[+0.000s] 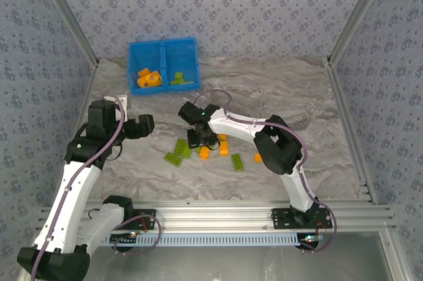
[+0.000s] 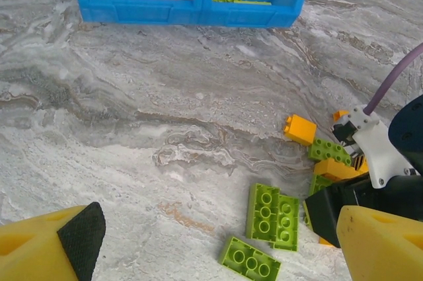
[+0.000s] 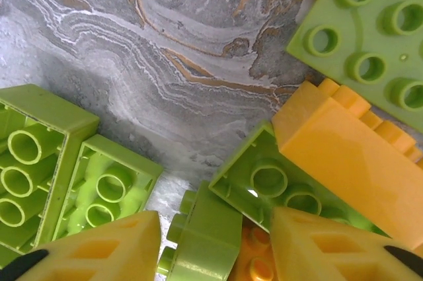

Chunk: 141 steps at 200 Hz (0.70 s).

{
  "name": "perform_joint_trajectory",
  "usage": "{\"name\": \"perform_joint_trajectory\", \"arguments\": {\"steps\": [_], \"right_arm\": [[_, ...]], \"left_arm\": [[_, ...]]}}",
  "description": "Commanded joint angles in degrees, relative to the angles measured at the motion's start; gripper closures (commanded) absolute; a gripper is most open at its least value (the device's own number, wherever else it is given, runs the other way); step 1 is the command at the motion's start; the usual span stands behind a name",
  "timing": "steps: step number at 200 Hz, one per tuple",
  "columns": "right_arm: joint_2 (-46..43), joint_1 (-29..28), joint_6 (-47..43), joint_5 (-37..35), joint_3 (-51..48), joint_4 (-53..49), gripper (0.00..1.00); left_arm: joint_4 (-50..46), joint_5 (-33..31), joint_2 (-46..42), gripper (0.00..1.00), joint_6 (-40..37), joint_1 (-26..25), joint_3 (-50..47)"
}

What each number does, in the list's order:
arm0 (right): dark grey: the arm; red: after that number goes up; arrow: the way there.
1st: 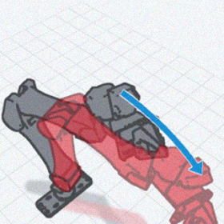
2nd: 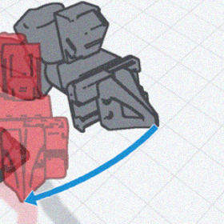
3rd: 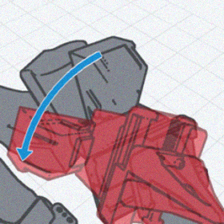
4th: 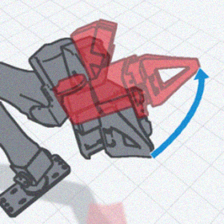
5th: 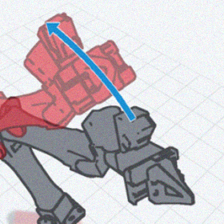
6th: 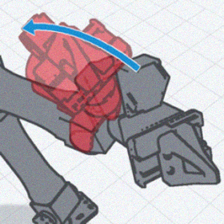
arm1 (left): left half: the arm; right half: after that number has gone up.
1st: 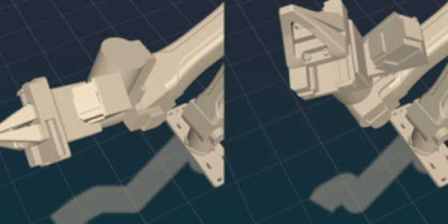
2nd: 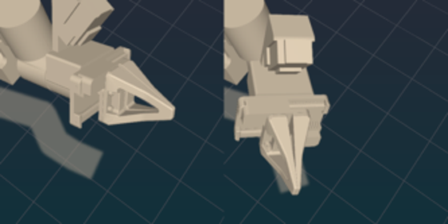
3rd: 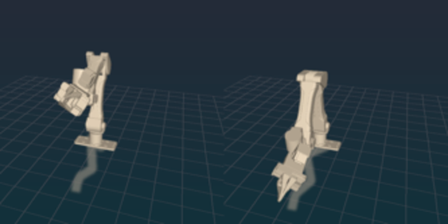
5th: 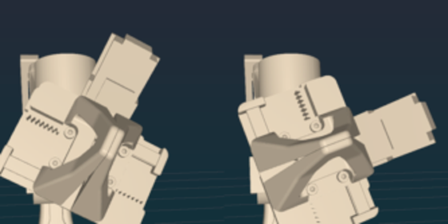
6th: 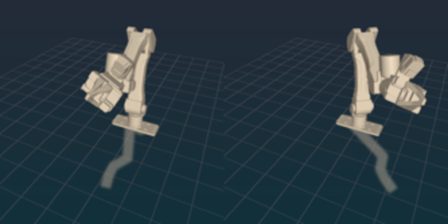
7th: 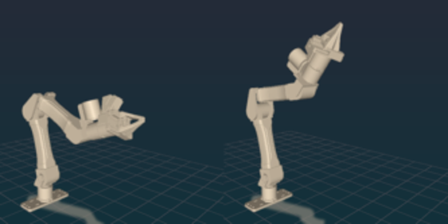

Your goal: Sort the legos into containers by color

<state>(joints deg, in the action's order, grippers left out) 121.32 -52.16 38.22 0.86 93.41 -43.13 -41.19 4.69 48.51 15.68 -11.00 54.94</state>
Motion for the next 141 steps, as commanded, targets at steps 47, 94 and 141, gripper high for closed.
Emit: {"name": "perform_joint_trajectory", "arguments": {"steps": [47,94,141], "right_arm": [[2.56,-0.83,3.53,-0.7,1.54,-3.86,0.61],[-3.37,-0.61,4.47,-2.28,0.37,-2.82,0.82],[-10.66,-0.45,1.82,-6.33,3.86,-0.72,0.81]], "left_arm": [[3.97,0.07,-0.03,0.07,1.11,0.19,0.25],[4.26,0.04,-0.4,0.07,1.77,0.19,-0.47],[4.35,-0.11,-0.31,0.07,1.93,0.17,-0.01]]}}
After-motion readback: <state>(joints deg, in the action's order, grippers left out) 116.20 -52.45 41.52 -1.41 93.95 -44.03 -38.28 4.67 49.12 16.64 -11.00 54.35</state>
